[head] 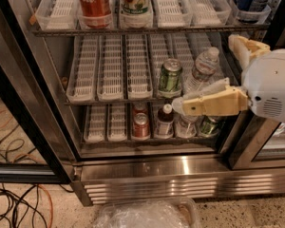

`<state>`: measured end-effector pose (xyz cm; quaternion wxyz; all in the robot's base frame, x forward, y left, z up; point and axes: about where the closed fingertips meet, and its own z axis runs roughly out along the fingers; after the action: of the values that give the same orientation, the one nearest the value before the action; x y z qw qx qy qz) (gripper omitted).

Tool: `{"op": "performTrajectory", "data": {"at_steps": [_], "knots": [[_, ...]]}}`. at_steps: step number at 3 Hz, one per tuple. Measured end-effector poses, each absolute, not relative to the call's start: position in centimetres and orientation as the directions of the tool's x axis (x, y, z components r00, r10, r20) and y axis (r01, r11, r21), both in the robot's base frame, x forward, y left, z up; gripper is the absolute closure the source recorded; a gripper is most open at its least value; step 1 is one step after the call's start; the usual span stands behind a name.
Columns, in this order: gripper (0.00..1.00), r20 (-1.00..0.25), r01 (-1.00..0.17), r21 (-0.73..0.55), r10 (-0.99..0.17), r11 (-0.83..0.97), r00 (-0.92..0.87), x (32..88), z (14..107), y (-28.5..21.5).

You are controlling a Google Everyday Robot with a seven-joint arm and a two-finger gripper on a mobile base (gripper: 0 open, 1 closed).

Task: Pick coke can from top shelf of fridge

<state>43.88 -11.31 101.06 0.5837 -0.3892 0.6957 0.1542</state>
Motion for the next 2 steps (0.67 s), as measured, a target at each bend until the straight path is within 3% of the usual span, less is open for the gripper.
{"op": "performTrajectory", "data": {"at_steps": [2], "knots": [[0.0,-0.97,-0.587,-0.223,-0.234,0.778,0.058,46.1,101.6,-5.9]]}}
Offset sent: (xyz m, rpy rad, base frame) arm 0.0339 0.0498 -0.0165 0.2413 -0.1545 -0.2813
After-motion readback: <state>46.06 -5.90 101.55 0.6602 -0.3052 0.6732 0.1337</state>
